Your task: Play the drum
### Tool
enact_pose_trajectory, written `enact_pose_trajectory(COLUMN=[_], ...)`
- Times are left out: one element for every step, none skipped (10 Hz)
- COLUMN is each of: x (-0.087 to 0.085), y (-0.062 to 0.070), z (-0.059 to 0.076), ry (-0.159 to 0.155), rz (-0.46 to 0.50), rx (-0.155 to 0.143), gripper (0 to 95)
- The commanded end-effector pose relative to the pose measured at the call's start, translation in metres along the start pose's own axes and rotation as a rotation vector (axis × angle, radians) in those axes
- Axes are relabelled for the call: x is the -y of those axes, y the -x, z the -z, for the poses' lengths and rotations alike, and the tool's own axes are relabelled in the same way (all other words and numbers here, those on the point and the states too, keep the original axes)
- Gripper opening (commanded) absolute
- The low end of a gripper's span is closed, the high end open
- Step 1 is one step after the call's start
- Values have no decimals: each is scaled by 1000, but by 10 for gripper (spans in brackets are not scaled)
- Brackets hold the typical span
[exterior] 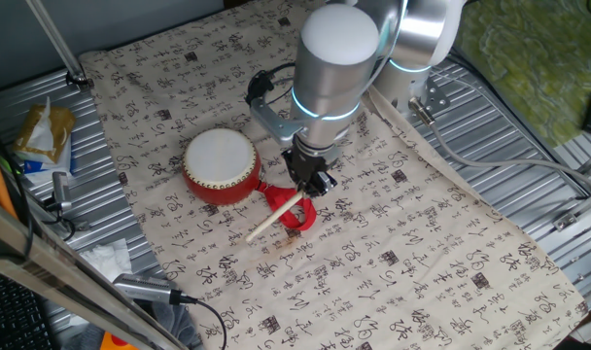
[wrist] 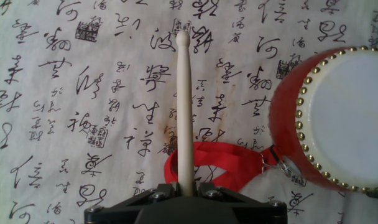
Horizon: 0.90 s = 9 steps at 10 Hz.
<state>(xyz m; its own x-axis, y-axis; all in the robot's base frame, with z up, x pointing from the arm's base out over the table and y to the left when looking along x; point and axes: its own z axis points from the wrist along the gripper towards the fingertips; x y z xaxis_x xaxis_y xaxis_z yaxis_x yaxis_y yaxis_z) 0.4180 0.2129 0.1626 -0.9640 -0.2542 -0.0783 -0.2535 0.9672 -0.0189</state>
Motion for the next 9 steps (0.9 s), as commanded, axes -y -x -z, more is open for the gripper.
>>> enact_pose_trajectory(x=[0, 0, 0, 0, 0, 1, 4, 8, 14], y=[-1, -1, -1, -1, -1, -1, -2, -3, -4], z=[1, 1, 1, 1, 1, 1, 3, 4, 4], ry=[-2, -5, -8, -11, -11, -12, -12, -11, -9], rz=[10, 11, 10, 2, -9, -44, -54, -55, -51], rx=[1, -1, -2, -4, -8, -10, -18, -20, -20], gripper=[0, 0, 0, 0, 0, 0, 0, 0, 0])
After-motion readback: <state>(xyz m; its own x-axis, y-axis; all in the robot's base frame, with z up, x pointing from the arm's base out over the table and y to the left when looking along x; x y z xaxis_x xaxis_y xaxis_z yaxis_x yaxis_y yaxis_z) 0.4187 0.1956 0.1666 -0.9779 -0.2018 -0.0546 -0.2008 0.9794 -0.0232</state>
